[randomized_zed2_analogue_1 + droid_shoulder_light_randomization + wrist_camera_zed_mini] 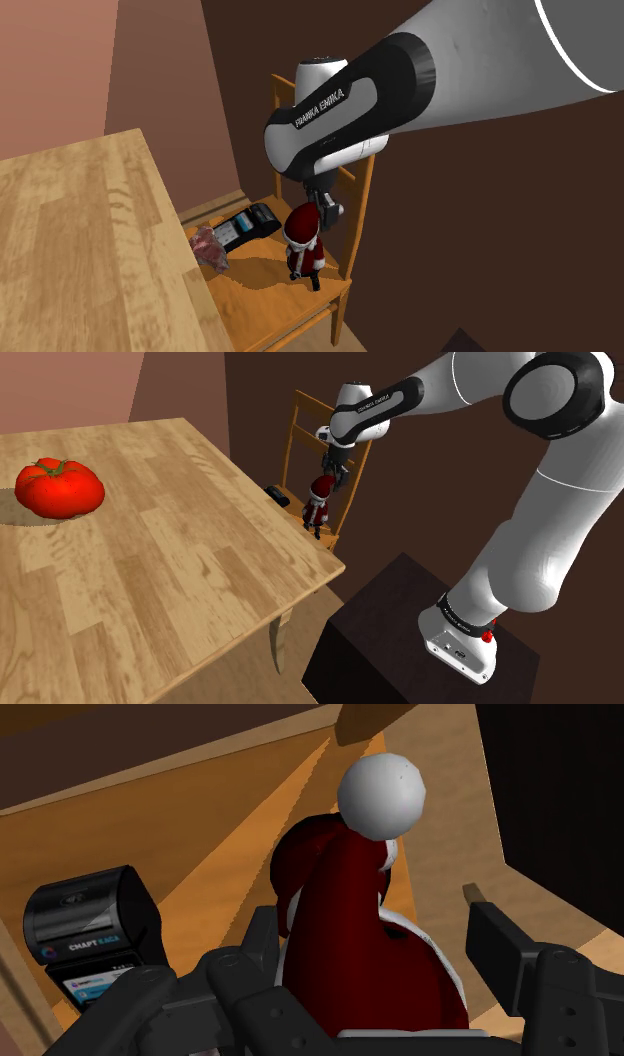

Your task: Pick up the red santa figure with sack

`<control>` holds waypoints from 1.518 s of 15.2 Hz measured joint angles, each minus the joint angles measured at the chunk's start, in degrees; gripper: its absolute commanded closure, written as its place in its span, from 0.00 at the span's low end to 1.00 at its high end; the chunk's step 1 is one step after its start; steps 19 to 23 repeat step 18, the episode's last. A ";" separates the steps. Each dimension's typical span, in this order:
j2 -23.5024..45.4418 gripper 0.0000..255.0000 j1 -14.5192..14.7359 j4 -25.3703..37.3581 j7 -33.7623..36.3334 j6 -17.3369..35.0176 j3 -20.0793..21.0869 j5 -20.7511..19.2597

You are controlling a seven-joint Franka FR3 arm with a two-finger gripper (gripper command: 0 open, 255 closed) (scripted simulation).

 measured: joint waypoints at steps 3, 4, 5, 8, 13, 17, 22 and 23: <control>0.02 1.00 -0.06 0.25 -0.10 -0.33 -0.04 -0.01; -0.26 1.00 -0.04 0.47 -0.03 -0.90 -0.08 -0.16; -0.65 1.00 0.00 0.74 0.10 -1.56 -0.13 -0.36; -1.94 1.00 0.16 1.48 0.53 -3.54 -0.25 -0.95; -3.67 1.00 0.31 3.12 1.05 -6.79 -0.38 -1.72; -4.92 1.00 0.34 4.87 1.29 -9.72 -0.51 -2.26; -5.18 1.00 0.37 5.10 1.40 -10.20 -0.51 -2.37; -5.18 1.00 0.37 5.10 1.40 -10.20 -0.51 -2.37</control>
